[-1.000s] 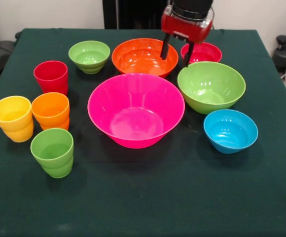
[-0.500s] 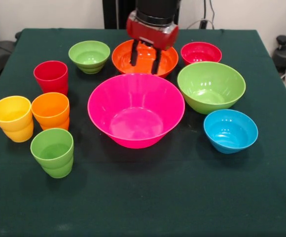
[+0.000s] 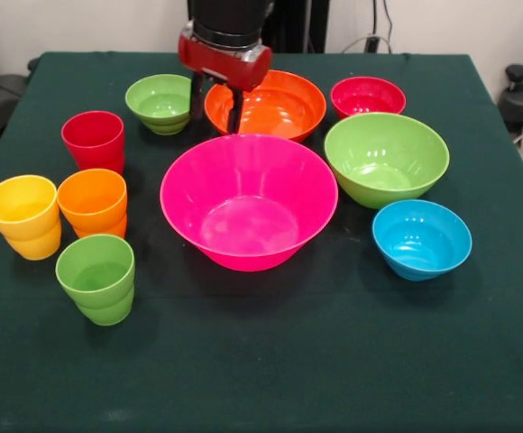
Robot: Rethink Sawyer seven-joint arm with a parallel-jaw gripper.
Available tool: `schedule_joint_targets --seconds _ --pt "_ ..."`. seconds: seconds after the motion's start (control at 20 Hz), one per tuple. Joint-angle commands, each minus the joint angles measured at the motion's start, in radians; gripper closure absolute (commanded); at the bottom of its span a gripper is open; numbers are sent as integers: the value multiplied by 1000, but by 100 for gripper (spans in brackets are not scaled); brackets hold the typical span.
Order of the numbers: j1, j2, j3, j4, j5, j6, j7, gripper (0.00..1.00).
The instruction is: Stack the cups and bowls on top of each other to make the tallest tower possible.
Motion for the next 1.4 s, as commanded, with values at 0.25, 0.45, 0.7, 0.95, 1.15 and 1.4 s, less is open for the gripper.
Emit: schedule_joint_targets --seconds 0.25,0.45,0.7,0.95,1.15,1.4 --pt "-85 97 238 -123 -203 65 -166 0" --pt "-94 111 260 -154 -231 83 -161 0" --pt "-128 132 314 -200 -250 155 -201 0" --pt "-141 114 339 -205 -240 217 -194 0" --pt "-127 65 336 -178 -220 268 -157 0" --pt "-91 5 309 -148 -203 319 -94 0"
